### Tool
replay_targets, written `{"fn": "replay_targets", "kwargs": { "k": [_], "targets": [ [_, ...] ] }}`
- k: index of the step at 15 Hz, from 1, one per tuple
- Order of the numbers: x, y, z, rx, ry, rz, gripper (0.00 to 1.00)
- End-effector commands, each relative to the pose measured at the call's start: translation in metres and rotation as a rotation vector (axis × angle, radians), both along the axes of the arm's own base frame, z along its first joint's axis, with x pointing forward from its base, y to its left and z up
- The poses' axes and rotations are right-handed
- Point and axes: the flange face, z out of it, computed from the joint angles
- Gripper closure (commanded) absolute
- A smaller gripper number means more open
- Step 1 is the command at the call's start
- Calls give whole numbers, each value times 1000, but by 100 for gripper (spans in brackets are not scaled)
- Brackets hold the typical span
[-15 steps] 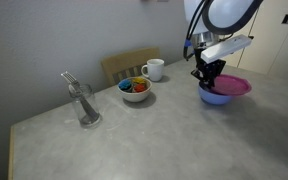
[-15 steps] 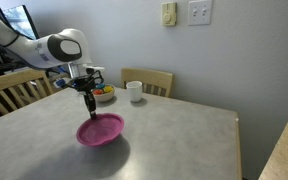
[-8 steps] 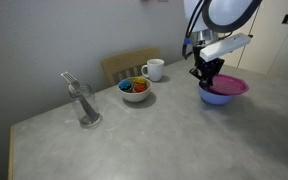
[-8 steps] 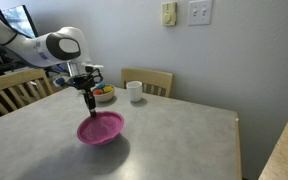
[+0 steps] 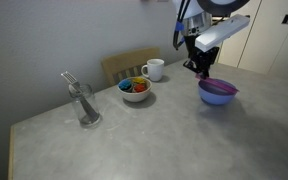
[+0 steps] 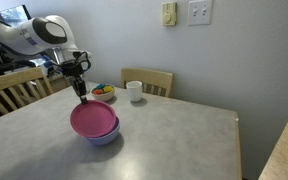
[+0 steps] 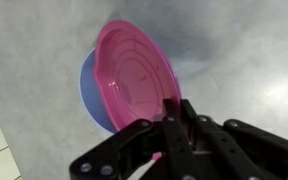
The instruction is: Place the lid on the bowl then put it on the table
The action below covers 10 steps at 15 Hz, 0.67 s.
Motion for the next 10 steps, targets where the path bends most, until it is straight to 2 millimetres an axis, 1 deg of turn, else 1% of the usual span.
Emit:
{"fn": "replay_targets", "kwargs": {
  "k": [1, 6, 10],
  "targets": [
    [9, 34, 19, -60, 23, 83, 97],
    [16, 89, 40, -113, 31, 196, 97],
    [22, 132, 43, -45, 17, 280, 97]
  ]
}}
